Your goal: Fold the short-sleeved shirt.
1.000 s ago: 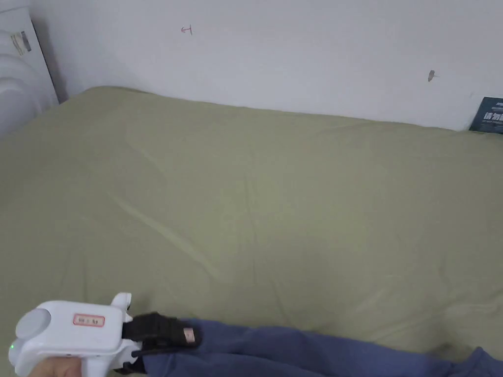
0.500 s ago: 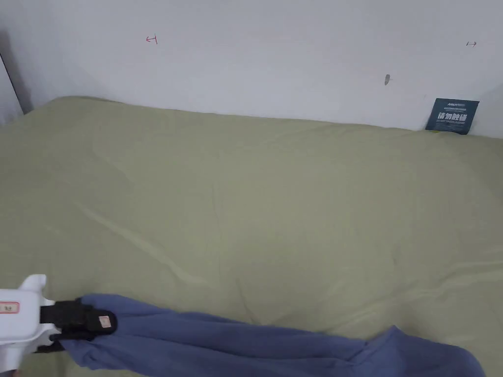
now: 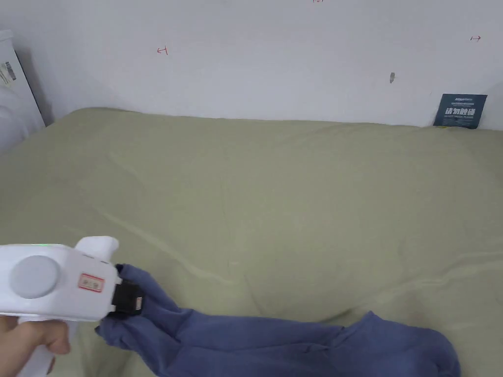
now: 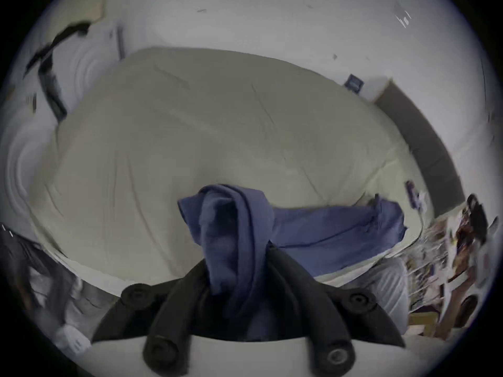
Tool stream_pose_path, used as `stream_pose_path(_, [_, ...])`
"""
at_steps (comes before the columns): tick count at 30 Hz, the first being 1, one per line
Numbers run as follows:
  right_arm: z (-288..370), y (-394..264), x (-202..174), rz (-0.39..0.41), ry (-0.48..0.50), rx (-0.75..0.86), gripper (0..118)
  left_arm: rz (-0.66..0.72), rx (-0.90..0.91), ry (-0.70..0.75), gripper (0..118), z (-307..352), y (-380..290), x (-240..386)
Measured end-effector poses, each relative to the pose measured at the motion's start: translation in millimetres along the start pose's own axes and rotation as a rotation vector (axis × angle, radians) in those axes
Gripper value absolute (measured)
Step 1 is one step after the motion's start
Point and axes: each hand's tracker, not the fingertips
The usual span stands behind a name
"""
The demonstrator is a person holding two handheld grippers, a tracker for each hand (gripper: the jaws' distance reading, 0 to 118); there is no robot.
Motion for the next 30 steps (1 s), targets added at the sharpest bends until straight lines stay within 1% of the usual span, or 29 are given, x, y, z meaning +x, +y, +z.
stream_pose_path(2, [2, -2, 2, 0.002, -0.002, -0.006, 1, -0.096, -0.016, 0.029, 10, -8, 1, 32])
stream_pose_path(5, [4, -7, 6, -0.009, 0.0, -0.018, 1, -0.205, -0.046, 0.078, 10, -30, -1, 84])
stream_pose_path(9, [5, -14, 14, -0.023, -0.007, -0.047, 1, -0.287, -0.089, 0.07, 11, -77, -8, 134])
stream_pose_path(10, [5, -14, 16, -0.027, -0.007, -0.054, 1, -0.311, -0.095, 0.064, 24, -85, -12, 145])
stream_pose_path(11, [5, -15, 18, -0.033, -0.01, -0.062, 1, -0.323, -0.066, 0.021, 75, -97, -15, 152])
stream_pose_path(12, [6, -16, 20, -0.04, -0.009, -0.067, 1, -0.311, -0.066, -0.021, 112, -109, -17, 157])
stream_pose_path(13, [6, -16, 21, -0.046, -0.009, -0.072, 1, -0.277, -0.061, -0.068, 118, -110, -19, 159])
stream_pose_path(14, [6, -17, 21, -0.051, -0.017, -0.079, 1, -0.231, -0.021, -0.119, 112, -112, -19, 160])
stream_pose_path(16, [7, -17, 23, -0.056, -0.014, -0.082, 1, -0.13, -0.043, -0.161, 112, -110, -21, 149])
stream_pose_path(18, [7, -19, 23, -0.055, -0.011, -0.089, 1, -0.044, 0.006, -0.228, 111, -99, -12, 132])
stream_pose_path(19, [6, -20, 23, -0.054, -0.008, -0.094, 1, -0.004, 0.0, -0.233, 110, -95, -9, 121])
stream_pose_path(20, [4, -21, 23, -0.054, -0.002, -0.102, 1, 0.033, -0.014, -0.245, 104, -91, -8, 107])
stream_pose_path(21, [3, -22, 22, -0.056, 0.001, -0.107, 1, 0.064, -0.019, -0.245, 91, -86, -8, 92])
stream_pose_path(22, [2, -23, 22, -0.058, 0.004, -0.11, 1, 0.084, 0.002, -0.266, 61, -82, -7, 82])
stream_pose_path(23, [0, -25, 21, -0.063, 0.013, -0.116, 1, 0.103, 0.037, -0.3, 7, -78, -11, 66])
stream_pose_path(24, [-1, -26, 20, -0.068, 0.016, -0.123, 1, 0.141, 0.032, -0.319, 0, -82, -14, 54])
stream_pose_path(25, [-2, -27, 19, -0.072, 0.022, -0.126, 1, 0.178, 0.025, -0.331, 0, -85, -16, 43])
stream_pose_path(27, [-5, -30, 16, -0.074, 0.029, -0.138, 1, 0.208, -0.036, -0.365, 0, -97, -24, 34])
stream_pose_path(30, [-9, -33, 13, -0.074, 0.037, -0.155, 1, 0.218, -0.102, -0.39, 0, -121, -31, 45])
